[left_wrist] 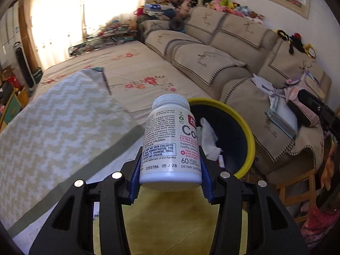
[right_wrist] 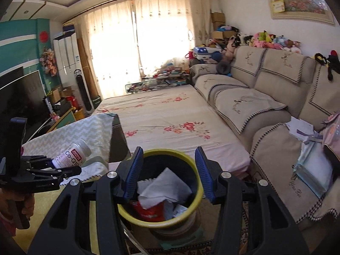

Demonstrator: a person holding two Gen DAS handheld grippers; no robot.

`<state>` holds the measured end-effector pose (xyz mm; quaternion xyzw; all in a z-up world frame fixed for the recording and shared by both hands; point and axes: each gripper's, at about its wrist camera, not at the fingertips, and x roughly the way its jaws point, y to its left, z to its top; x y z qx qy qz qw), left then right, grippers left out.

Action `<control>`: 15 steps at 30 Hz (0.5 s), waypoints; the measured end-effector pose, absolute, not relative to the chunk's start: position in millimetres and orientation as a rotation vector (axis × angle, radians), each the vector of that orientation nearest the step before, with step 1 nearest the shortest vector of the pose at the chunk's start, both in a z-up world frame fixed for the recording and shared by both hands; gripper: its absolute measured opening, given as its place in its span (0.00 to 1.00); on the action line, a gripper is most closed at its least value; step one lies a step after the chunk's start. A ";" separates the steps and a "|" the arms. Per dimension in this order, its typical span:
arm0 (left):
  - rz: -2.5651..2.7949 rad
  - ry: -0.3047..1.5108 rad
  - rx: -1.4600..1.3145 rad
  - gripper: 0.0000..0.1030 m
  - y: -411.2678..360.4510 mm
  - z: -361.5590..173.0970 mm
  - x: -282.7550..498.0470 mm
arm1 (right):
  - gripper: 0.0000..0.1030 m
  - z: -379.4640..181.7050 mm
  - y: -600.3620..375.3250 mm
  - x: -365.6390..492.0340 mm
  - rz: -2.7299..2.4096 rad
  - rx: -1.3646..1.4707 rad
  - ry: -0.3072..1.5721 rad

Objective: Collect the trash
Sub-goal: 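Carry the supplement bottle with the left gripper into the bin and release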

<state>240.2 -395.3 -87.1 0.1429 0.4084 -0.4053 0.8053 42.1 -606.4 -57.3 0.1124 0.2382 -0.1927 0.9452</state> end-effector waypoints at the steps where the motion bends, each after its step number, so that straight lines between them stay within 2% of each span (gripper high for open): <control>1: -0.887 0.888 0.328 0.45 -415.3 -93.3 238.0 | 0.47 -59.6 -614.9 35.0 -0.407 0.239 0.484; 9: -0.932 0.982 0.457 0.45 -529.0 -139.7 234.8 | 0.47 -71.6 -654.2 8.5 -0.452 0.292 0.479; 11: -0.896 0.997 0.473 0.55 -544.2 -148.7 240.5 | 0.47 -71.4 -656.8 14.0 -0.448 0.297 0.480; 12: -0.878 0.995 0.467 0.67 -543.9 -149.8 246.3 | 0.49 -70.5 -655.5 17.6 -0.445 0.298 0.479; 15: -0.855 0.961 0.399 0.72 -526.8 -135.5 248.2 | 0.50 -69.6 -650.6 23.3 -0.423 0.291 0.482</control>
